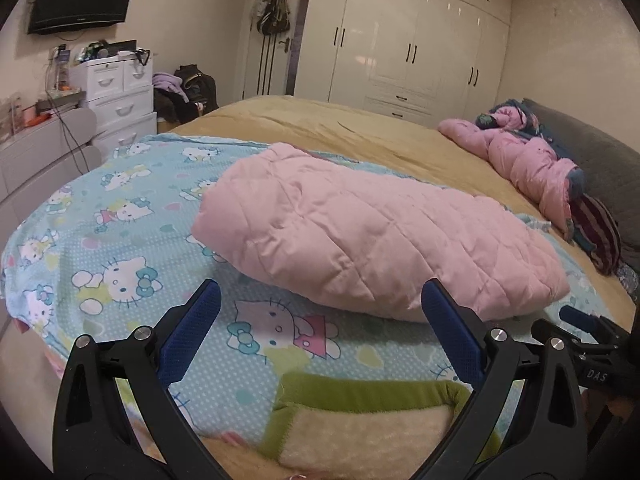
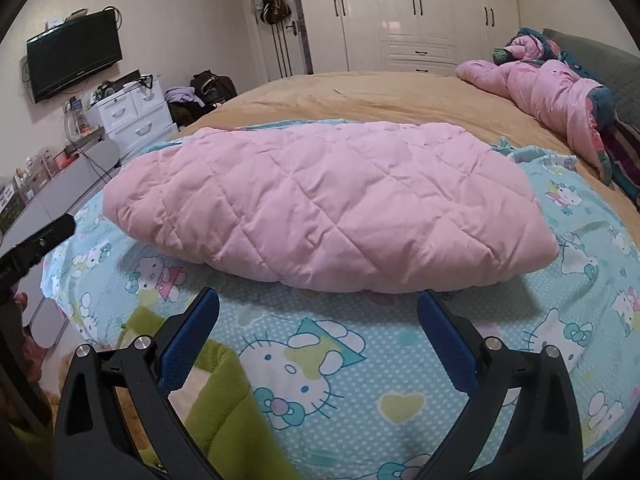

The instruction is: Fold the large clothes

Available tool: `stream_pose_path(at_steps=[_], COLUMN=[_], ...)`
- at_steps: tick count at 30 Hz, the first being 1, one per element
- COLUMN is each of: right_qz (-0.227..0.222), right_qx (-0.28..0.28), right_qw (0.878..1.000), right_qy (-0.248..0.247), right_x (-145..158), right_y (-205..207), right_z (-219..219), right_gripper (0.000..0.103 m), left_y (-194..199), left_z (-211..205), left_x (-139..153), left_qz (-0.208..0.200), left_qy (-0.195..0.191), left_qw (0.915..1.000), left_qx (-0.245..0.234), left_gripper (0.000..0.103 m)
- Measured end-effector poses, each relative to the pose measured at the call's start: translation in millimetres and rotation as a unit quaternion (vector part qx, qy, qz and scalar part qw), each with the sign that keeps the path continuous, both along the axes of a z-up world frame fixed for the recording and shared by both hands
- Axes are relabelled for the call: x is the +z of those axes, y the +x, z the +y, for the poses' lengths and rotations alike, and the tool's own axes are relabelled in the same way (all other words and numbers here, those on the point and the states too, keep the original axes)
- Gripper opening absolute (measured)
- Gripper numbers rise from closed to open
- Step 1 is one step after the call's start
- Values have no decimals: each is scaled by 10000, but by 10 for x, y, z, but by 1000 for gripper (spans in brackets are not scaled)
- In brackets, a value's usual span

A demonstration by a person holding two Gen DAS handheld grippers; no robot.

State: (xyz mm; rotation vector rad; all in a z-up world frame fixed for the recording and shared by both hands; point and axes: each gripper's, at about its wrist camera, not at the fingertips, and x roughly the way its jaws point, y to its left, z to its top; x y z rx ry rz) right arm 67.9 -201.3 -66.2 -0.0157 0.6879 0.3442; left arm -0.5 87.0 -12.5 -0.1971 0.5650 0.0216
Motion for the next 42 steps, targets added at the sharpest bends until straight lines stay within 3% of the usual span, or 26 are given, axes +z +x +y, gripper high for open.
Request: stream_pose_path(at_steps=[42], right_qz=[-34], right_qx=[83], right_qw=[10000], right_qy=[-4], right_x=[17], right_y=[-42], right_z=[45], right_gripper=[99], left_y=[8], left_z=[-49], left_x=[-41], left_qz=[130], left_qy=[113], left_qw=[9998], left_qx=[118], left_gripper=[94])
